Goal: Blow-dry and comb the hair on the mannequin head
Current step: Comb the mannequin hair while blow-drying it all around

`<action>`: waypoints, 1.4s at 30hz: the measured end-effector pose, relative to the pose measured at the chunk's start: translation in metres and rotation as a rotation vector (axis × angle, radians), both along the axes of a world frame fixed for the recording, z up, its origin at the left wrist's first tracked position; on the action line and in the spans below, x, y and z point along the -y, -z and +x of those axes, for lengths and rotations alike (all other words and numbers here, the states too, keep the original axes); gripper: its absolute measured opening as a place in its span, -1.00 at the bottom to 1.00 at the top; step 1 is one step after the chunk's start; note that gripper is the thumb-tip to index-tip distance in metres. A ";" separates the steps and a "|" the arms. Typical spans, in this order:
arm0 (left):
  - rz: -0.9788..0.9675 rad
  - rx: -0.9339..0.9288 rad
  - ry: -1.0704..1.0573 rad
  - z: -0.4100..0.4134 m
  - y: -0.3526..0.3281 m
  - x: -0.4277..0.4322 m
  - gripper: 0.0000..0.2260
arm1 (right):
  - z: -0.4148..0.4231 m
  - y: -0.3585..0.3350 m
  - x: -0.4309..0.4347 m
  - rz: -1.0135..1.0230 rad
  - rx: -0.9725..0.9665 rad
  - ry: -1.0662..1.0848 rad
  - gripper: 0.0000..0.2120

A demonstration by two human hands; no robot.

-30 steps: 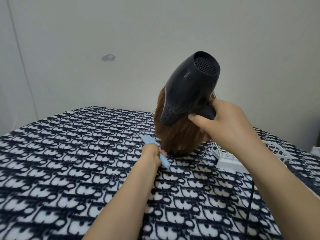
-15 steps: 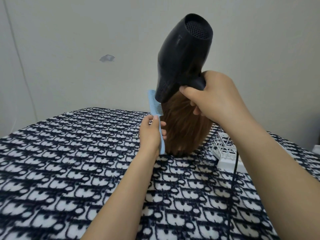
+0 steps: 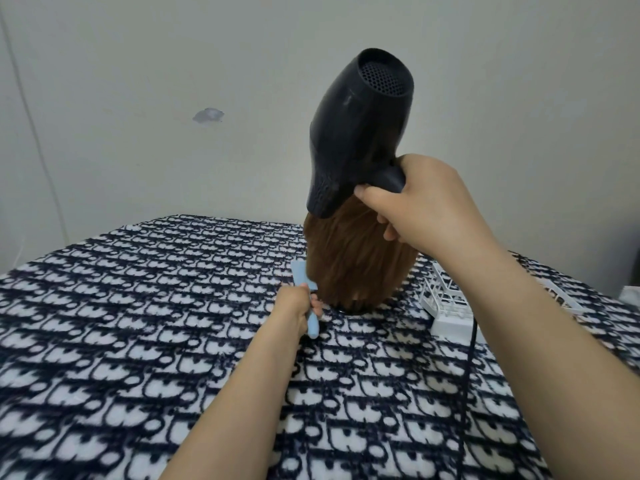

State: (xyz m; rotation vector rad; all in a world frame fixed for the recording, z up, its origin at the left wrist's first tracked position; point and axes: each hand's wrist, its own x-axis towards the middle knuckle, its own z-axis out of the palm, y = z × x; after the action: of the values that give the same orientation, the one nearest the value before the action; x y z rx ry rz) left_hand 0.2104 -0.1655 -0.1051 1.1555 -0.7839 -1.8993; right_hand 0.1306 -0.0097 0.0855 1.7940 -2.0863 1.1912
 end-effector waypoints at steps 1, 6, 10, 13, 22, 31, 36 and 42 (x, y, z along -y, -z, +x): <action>0.053 0.013 -0.013 0.002 0.004 0.003 -0.77 | 0.000 0.001 0.000 0.005 -0.007 0.000 -0.79; 0.100 0.113 -0.120 0.010 0.007 0.008 -0.72 | -0.001 0.004 -0.003 0.059 -0.011 0.009 -0.75; 0.019 0.074 -0.211 0.006 -0.008 0.005 -0.62 | -0.004 0.006 -0.007 0.080 0.002 0.002 -0.73; -0.122 -0.024 -0.308 0.002 -0.031 -0.006 -0.73 | -0.008 0.008 -0.011 0.070 0.002 0.006 -0.72; -0.252 -0.216 -0.089 -0.024 -0.068 -0.059 -0.80 | -0.012 0.007 -0.023 -0.007 0.002 0.007 -0.75; -0.020 -0.106 0.014 -0.036 -0.040 -0.058 -0.66 | -0.025 0.015 -0.036 0.085 -0.024 0.072 -0.71; 0.119 -0.049 0.016 -0.035 -0.026 -0.051 -0.64 | -0.037 0.020 -0.045 0.059 0.048 0.052 -0.79; 0.213 -0.058 -0.040 -0.027 -0.015 -0.040 -0.63 | -0.049 0.028 -0.055 0.026 0.138 0.062 -0.78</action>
State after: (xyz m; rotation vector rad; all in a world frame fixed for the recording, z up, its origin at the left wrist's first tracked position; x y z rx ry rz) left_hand 0.1834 -0.1258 -0.0901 1.2280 -0.5333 -2.0102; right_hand 0.0814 0.0450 0.0579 1.6884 -2.2246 1.3117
